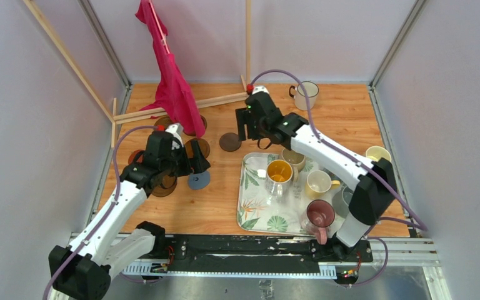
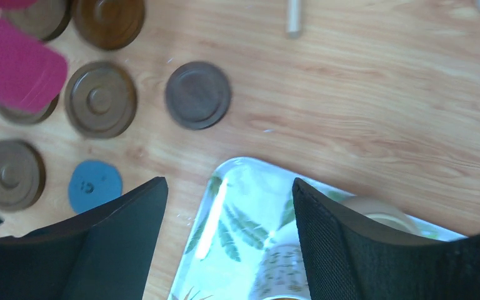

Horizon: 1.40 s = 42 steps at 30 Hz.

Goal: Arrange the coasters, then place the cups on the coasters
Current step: Move the coaster to the center of the board, then pick up the cup from the tray.

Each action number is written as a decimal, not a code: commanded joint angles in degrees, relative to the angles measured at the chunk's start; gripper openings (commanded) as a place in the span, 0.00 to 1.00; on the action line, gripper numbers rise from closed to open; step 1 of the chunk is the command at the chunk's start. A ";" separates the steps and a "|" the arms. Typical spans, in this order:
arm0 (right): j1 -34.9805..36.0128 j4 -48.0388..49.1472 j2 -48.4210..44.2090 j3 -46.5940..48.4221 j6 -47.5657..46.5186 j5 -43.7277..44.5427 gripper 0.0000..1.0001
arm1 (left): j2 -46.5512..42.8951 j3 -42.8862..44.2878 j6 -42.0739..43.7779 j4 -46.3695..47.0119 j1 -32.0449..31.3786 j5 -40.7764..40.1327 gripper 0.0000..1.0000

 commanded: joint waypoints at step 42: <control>-22.88 -4.87 -20.85 -12.06 -4.64 -6.02 0.91 | 41.66 28.73 -16.48 4.80 -55.20 -40.78 1.00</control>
